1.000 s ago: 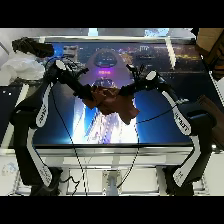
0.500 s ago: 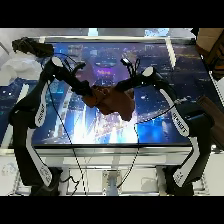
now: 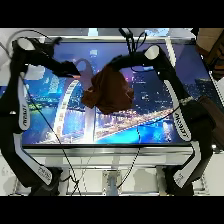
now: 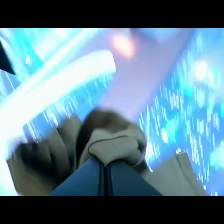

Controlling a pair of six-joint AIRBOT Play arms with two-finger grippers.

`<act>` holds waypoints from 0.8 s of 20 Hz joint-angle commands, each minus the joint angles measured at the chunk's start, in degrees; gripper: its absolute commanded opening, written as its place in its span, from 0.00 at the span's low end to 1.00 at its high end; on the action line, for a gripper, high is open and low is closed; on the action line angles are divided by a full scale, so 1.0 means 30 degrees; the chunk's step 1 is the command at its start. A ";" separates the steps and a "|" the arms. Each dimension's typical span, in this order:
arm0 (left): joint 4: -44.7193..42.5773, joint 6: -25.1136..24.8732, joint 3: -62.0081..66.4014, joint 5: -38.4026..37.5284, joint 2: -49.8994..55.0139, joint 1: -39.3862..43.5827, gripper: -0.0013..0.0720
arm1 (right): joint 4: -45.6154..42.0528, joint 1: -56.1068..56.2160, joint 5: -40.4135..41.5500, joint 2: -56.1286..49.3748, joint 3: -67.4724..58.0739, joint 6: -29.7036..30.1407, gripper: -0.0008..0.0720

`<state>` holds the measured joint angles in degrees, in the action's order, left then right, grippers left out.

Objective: Fold the shirts.

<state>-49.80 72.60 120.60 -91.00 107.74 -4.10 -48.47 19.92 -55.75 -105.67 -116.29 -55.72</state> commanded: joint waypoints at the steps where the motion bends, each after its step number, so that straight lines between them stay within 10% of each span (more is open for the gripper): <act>1: -0.0444 0.0131 0.0073 0.0845 -0.1173 -0.1530 0.96 | -0.1013 0.1756 0.2798 0.1472 -0.1042 -0.0342 0.04; 7: 0.2390 0.1224 -0.2885 -0.0597 -0.1231 -0.1661 0.96 | -0.9114 0.3694 1.1089 0.3869 -0.1042 -0.2463 0.04; 16: 0.3402 0.1370 -0.5712 0.1137 -0.1035 0.3483 0.93 | -1.4768 -0.3177 1.1096 0.4218 -0.0481 -1.2335 0.04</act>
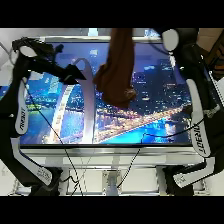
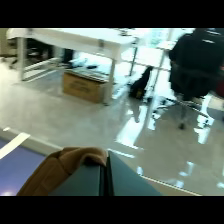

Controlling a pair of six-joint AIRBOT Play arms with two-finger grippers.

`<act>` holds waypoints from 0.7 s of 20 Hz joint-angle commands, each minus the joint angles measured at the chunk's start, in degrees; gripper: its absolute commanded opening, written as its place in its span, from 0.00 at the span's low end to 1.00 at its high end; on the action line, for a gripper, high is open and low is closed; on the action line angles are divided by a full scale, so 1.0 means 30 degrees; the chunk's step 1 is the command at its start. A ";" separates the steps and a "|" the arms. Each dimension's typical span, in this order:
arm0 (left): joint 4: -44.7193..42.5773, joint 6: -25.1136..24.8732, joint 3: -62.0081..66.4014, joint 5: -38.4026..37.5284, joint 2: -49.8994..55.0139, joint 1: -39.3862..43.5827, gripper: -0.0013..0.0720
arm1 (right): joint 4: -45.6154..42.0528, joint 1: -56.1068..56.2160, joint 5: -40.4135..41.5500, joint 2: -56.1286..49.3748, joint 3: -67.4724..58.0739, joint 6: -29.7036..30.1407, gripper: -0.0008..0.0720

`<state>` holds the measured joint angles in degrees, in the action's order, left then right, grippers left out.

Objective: Fold the shirts.

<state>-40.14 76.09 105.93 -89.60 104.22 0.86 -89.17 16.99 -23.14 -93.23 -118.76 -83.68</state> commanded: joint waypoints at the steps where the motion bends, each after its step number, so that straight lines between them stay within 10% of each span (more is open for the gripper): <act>1: 0.0029 0.0204 -0.1151 0.1151 0.0284 0.2776 0.93 | -0.1180 -0.2965 -0.0255 0.0073 0.0627 -0.3424 0.04; 12: 0.2098 0.4561 -0.1559 1.3835 0.4371 0.8153 0.93 | -0.3308 -0.4765 -0.4000 0.0015 0.1231 -0.3606 0.04; 14: 0.1916 0.4561 -0.1559 1.5555 0.4932 0.8138 0.76 | -0.3366 -0.4765 -0.4073 0.0015 0.1231 -0.3599 0.04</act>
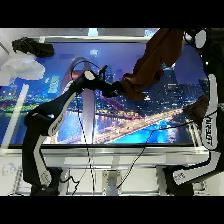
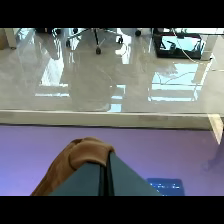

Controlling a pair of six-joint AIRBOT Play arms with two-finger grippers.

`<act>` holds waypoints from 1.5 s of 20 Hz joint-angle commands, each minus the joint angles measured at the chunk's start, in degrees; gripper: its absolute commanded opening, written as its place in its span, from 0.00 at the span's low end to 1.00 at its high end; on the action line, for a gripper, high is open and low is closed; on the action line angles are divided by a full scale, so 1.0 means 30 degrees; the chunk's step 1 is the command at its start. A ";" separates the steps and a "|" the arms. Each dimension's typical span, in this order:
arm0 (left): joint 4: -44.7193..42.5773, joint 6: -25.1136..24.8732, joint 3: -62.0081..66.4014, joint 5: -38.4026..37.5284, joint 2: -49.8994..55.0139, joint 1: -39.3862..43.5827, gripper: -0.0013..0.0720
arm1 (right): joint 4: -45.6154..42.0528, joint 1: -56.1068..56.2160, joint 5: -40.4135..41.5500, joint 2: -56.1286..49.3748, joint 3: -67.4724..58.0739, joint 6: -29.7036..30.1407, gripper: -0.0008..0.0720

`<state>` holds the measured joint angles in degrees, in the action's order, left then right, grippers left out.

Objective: Fold the shirts.

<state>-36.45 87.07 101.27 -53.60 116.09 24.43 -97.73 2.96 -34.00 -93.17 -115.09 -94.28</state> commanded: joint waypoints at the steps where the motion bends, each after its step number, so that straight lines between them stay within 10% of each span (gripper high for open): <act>1: 0.0597 0.0925 -0.0007 0.4401 0.1129 0.0284 0.76 | -0.0510 -0.0087 -0.0437 -0.0015 0.0007 -0.0066 0.04; 11: -0.1144 0.2302 0.0036 0.6783 0.2200 -0.0750 0.74 | -0.0284 -0.0080 -0.0437 -0.0015 0.0007 0.0080 0.04; 14: -0.0481 0.2368 0.0255 0.6878 0.2572 -0.0736 0.58 | -0.0277 -0.0022 -0.0430 -0.0015 0.0007 0.0080 0.04; 28: -0.0874 0.1282 0.2827 0.1851 0.3781 0.0087 0.49 | 0.0656 0.0015 -0.0612 -0.0015 0.0007 0.0080 0.04; 30: -0.0860 0.1239 0.2827 0.1792 0.3869 0.0102 0.30 | 0.0729 0.0015 -0.0656 -0.0015 0.0007 0.0080 0.04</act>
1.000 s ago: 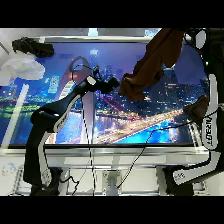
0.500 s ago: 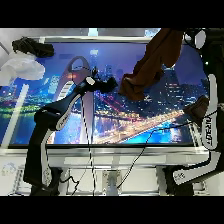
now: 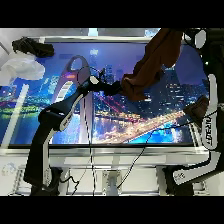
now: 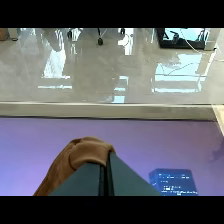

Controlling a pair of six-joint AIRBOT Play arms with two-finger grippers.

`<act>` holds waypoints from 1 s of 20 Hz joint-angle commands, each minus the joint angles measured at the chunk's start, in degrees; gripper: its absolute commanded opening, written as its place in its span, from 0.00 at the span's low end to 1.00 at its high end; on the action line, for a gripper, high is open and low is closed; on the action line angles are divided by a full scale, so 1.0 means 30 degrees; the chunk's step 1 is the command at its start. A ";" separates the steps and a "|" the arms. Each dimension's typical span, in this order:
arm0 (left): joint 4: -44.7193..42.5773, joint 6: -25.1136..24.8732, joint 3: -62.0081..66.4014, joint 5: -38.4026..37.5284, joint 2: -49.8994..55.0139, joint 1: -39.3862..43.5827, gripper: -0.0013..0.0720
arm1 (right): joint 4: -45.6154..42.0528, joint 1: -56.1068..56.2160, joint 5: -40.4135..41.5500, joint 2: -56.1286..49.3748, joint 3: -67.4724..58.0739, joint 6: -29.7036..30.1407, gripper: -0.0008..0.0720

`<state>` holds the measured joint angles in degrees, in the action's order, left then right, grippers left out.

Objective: Fold the shirts.

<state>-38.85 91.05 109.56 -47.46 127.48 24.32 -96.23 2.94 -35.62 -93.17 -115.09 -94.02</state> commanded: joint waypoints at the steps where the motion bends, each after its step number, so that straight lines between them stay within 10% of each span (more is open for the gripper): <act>1: -0.0058 -0.0160 0.0066 -0.0189 0.0102 0.0117 0.23 | 0.0219 0.0022 -0.0197 -0.0015 0.0007 -0.0007 0.04; 4: 0.0109 -0.0554 0.0415 0.0408 0.0102 0.0102 0.04 | 0.0211 0.0007 -0.0532 -0.0015 0.0007 0.0393 0.04; 12: -0.0452 -0.3526 0.3993 -0.1217 -0.3351 -0.3381 0.04 | -0.2244 -0.0036 -0.0933 0.0131 -0.0015 0.0933 0.04; 20: -0.7242 -0.4058 0.3985 -0.3220 -1.3012 -0.9734 0.04 | -0.4699 -0.0758 -0.2499 0.1093 -0.0095 -0.1290 0.04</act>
<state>-53.74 79.57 121.38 -55.64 97.76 1.58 -109.25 1.56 -41.08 -90.96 -115.33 -95.00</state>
